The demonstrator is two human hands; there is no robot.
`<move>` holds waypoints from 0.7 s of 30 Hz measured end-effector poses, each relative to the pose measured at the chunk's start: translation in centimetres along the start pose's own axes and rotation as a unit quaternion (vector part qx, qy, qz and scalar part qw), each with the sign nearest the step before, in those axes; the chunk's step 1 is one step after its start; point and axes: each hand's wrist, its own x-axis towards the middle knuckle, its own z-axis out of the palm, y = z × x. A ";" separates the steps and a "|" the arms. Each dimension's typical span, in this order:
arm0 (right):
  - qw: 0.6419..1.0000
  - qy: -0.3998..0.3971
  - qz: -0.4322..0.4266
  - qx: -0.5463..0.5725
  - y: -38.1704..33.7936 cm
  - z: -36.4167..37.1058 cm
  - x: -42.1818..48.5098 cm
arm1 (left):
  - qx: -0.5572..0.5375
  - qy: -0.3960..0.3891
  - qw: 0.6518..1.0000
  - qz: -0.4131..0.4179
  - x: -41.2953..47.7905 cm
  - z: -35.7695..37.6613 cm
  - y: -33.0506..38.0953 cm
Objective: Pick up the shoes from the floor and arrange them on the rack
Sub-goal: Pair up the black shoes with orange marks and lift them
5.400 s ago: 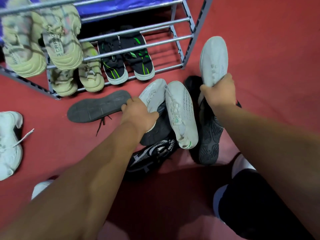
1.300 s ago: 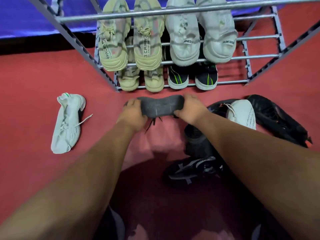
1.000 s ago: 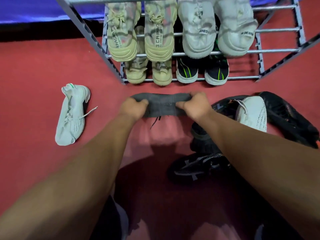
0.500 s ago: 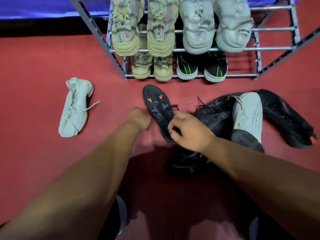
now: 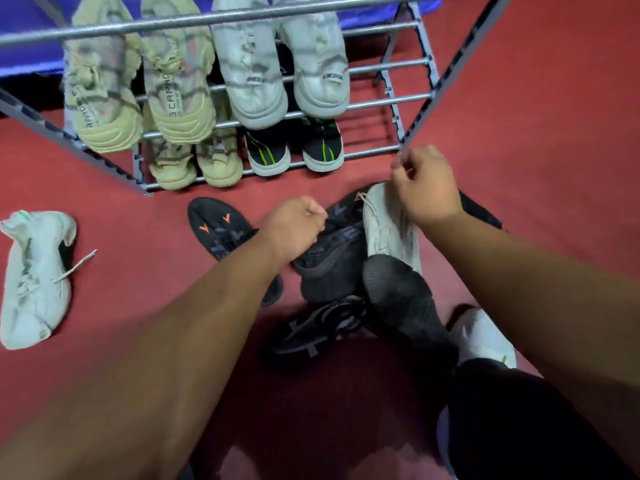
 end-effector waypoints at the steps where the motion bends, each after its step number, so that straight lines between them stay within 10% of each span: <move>1: 0.999 0.005 0.032 -0.017 1.8 -0.6 0.0 | 0.012 -0.006 1.000 0.004 0.0 0.9 0.6; 7: 0.948 -0.148 0.210 -0.188 11.2 -3.9 -2.4 | 0.199 0.072 0.971 0.111 -0.6 6.3 2.4; 10: 0.944 -0.157 0.178 -0.228 12.1 -3.6 -3.2 | 0.318 0.104 0.942 0.003 -0.3 6.8 1.3; 13: 0.981 -0.100 0.130 -0.100 9.4 -2.1 -3.2 | 0.344 0.065 0.930 -0.115 0.3 6.2 -0.4; 21: 0.980 -0.190 0.041 0.048 1.6 0.2 -3.9 | 0.330 -0.007 0.940 -0.085 0.4 4.7 -2.0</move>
